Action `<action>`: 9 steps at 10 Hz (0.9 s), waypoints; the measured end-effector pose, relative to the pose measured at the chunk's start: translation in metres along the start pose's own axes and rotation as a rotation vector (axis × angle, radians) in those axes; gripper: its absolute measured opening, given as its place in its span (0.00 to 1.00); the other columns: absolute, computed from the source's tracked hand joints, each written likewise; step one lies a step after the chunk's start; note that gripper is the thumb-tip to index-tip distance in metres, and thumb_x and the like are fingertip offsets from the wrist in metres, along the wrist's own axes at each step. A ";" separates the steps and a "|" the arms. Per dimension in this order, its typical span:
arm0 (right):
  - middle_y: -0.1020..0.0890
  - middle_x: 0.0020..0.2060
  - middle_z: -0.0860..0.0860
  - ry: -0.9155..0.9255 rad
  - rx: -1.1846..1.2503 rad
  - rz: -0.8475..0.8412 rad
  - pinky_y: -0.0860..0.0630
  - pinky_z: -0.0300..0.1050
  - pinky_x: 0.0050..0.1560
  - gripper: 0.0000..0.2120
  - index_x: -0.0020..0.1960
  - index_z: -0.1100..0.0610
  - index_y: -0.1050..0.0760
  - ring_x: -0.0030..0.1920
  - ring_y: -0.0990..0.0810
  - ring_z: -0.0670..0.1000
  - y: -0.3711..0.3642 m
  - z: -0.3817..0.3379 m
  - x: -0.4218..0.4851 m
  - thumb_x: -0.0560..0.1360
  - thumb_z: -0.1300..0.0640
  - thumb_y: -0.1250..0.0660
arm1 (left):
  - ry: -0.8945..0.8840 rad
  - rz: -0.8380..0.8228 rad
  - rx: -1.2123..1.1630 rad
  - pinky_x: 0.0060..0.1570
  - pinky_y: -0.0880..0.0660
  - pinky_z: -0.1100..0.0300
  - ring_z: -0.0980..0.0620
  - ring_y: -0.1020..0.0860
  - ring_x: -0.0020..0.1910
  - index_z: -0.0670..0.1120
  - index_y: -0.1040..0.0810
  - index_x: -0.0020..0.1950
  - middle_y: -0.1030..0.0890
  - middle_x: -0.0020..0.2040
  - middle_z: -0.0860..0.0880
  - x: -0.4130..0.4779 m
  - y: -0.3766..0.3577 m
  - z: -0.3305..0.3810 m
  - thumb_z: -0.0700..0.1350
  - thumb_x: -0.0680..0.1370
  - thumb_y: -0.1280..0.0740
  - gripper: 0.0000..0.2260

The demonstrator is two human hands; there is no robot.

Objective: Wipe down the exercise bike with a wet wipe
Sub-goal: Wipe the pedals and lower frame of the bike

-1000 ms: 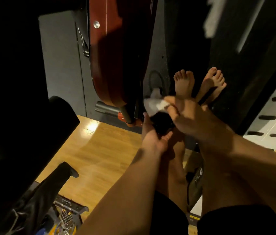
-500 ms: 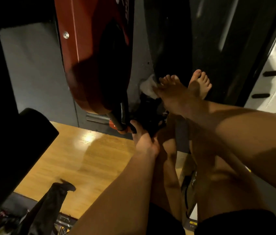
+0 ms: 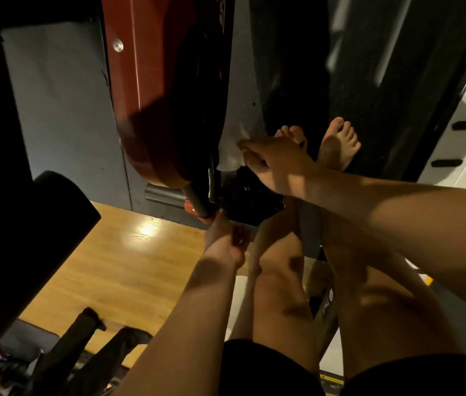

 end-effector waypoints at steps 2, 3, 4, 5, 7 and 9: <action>0.18 0.48 0.53 -0.180 0.314 -0.028 0.38 0.28 0.41 0.19 0.54 0.61 0.20 0.51 0.22 0.55 -0.003 -0.029 0.012 0.79 0.50 0.44 | -0.990 -0.042 0.743 0.60 0.29 0.54 0.41 0.24 0.57 0.47 0.28 0.62 0.22 0.56 0.44 -0.066 -0.025 0.045 0.43 0.78 0.38 0.13; 0.19 0.56 0.58 -0.464 0.473 -0.080 0.35 0.38 0.54 0.18 0.59 0.63 0.21 0.59 0.24 0.57 -0.006 -0.004 0.019 0.83 0.52 0.43 | -0.937 -0.006 0.863 0.56 0.35 0.60 0.43 0.27 0.63 0.47 0.30 0.64 0.24 0.59 0.46 -0.058 -0.053 0.055 0.46 0.81 0.39 0.12; 0.25 0.66 0.63 -0.576 0.505 -0.160 0.30 0.46 0.57 0.17 0.66 0.66 0.27 0.63 0.25 0.59 -0.017 0.005 0.020 0.82 0.57 0.42 | -1.025 0.130 0.964 0.51 0.29 0.55 0.43 0.24 0.57 0.52 0.33 0.57 0.23 0.58 0.44 -0.039 -0.067 0.059 0.54 0.81 0.41 0.09; 0.25 0.65 0.62 -0.537 0.505 -0.181 0.28 0.38 0.42 0.16 0.64 0.68 0.28 0.42 0.24 0.46 -0.017 0.015 0.028 0.80 0.61 0.38 | -1.039 -0.051 1.034 0.67 0.33 0.55 0.44 0.32 0.69 0.49 0.35 0.72 0.30 0.71 0.41 -0.032 -0.067 0.045 0.52 0.83 0.47 0.18; 0.19 0.34 0.59 -0.706 1.007 -0.059 0.23 0.34 0.36 0.11 0.45 0.65 0.26 0.43 0.17 0.48 0.032 0.027 0.064 0.77 0.57 0.32 | -1.371 -0.014 1.524 0.75 0.48 0.54 0.50 0.47 0.78 0.50 0.41 0.79 0.43 0.80 0.48 -0.022 -0.095 0.080 0.58 0.83 0.52 0.25; 0.19 0.51 0.59 -0.724 1.211 0.252 0.23 0.49 0.53 0.13 0.61 0.65 0.24 0.51 0.19 0.56 0.062 0.037 0.114 0.79 0.60 0.36 | -1.393 0.067 2.102 0.70 0.37 0.47 0.40 0.36 0.72 0.45 0.34 0.74 0.34 0.73 0.41 -0.049 -0.167 0.159 0.48 0.83 0.43 0.20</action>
Point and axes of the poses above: each hand's wrist, its own x-axis towards the middle knuckle, its own y-axis out of the back of the hand, z = x × y, the point moved 3 cm from there along x, towards the middle knuckle
